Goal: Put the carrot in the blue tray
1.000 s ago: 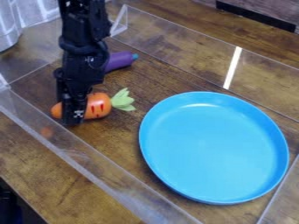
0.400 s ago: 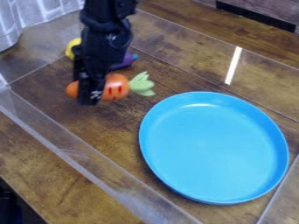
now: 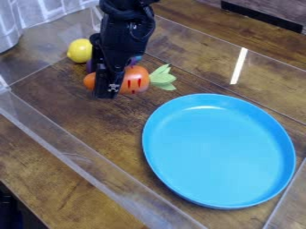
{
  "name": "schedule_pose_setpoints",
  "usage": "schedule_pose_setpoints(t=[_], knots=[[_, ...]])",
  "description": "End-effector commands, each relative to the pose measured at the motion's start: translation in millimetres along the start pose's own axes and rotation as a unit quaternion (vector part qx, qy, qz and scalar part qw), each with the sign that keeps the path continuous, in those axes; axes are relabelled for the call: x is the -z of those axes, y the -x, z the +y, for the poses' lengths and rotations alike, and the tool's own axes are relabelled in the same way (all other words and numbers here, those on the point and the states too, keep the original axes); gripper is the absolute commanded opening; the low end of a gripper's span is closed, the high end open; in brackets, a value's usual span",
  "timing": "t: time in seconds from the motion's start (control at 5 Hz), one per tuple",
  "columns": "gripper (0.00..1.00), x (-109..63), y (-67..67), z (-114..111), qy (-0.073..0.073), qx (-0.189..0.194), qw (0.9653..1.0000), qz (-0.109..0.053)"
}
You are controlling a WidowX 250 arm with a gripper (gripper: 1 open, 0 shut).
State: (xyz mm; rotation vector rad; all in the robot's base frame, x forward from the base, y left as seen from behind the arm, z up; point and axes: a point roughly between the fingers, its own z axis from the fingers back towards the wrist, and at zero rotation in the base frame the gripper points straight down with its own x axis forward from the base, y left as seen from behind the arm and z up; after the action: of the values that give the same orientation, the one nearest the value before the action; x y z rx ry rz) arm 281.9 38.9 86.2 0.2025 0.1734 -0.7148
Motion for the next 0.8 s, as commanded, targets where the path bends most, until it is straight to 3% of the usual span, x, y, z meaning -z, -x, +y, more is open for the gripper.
schedule_pose_setpoints(t=[0.0,0.6], knots=[[0.0,-17.2,-6.3,10.1,-0.024,0.0,0.9994,-0.026],[0.0,-10.0,-6.4,17.4,-0.024,0.011,0.9994,-0.023]])
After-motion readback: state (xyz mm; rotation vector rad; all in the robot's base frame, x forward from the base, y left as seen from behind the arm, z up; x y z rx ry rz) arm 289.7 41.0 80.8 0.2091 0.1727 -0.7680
